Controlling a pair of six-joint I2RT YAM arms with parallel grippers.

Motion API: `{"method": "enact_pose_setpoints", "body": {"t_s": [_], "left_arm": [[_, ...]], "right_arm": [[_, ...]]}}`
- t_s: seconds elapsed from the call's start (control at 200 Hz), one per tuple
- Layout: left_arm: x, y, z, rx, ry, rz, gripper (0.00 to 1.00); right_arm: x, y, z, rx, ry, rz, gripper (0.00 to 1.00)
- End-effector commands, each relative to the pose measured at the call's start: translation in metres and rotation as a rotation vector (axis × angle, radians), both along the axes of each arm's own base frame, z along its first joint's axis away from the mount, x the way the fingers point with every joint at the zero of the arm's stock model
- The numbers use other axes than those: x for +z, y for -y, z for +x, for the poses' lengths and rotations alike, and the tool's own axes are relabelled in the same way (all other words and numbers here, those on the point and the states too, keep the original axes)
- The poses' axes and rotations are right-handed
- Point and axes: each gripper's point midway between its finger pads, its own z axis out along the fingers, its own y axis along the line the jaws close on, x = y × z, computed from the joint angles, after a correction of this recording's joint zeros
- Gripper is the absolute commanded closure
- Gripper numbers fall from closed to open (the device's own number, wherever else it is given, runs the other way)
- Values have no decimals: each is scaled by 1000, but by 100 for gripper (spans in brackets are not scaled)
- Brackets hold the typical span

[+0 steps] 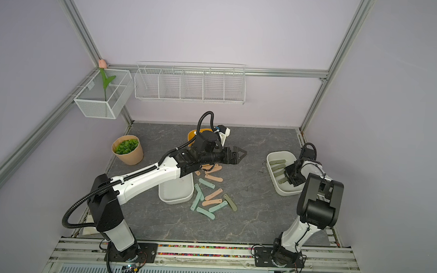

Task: Place the fruit knives into the storage box by color
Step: Place the fruit knife in the storage box.

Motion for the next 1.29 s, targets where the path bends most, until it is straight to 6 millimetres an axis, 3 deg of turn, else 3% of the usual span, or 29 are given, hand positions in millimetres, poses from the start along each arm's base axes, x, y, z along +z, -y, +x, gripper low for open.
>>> {"method": "enact_pose_setpoints", "body": {"t_s": [0.0, 0.345, 0.56, 0.77, 0.88, 1.06, 1.29], "left_arm": [[5, 5, 5, -11, 13, -3, 1], [2, 6, 11, -7, 6, 3, 1], [3, 5, 12, -7, 8, 7, 1], [4, 4, 12, -5, 9, 10, 1], [4, 2, 11, -1, 12, 15, 1], [5, -10, 12, 31, 27, 37, 1], [-6, -42, 7, 109, 22, 73, 1]], "right_arm": [[-1, 2, 9, -26, 12, 20, 73], [-13, 3, 17, -42, 6, 38, 72], [-13, 3, 20, -48, 9, 44, 54], [-6, -2, 23, -41, 45, 69, 49], [8, -5, 25, -29, 89, 77, 48], [48, -22, 26, 26, 183, 51, 47], [106, -74, 17, 253, 293, -37, 44]]}}
